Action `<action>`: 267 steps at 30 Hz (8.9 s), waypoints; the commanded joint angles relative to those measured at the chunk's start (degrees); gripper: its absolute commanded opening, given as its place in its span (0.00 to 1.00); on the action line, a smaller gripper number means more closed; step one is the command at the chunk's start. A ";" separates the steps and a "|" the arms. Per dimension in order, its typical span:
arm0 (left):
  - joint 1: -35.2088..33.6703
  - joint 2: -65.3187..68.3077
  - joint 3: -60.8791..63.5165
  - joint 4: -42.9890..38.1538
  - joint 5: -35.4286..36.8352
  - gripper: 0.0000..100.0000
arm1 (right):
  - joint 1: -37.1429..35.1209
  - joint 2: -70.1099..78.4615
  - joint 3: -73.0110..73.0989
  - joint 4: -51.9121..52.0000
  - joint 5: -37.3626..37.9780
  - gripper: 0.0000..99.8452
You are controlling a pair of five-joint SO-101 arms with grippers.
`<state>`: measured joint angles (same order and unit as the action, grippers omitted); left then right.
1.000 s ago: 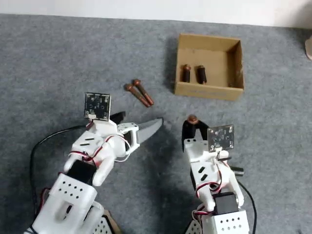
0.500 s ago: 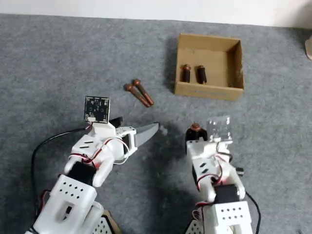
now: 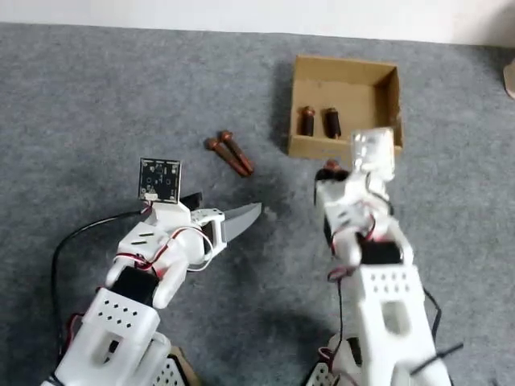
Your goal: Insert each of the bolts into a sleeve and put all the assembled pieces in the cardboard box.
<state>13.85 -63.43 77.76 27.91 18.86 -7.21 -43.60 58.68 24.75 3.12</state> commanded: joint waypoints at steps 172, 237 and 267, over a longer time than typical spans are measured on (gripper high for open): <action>-0.57 -0.31 7.34 -13.80 -0.18 0.40 | 7.69 30.81 -0.40 15.69 45.54 0.00; -7.69 93.23 -84.62 16.18 26.20 0.15 | -3.65 -8.84 21.49 10.77 8.70 0.00; -1.36 71.34 -82.33 31.74 15.38 0.01 | -4.53 -59.30 38.90 24.13 8.62 0.00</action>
<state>10.07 15.78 -5.14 59.30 35.12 -10.73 -102.86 95.87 49.80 12.00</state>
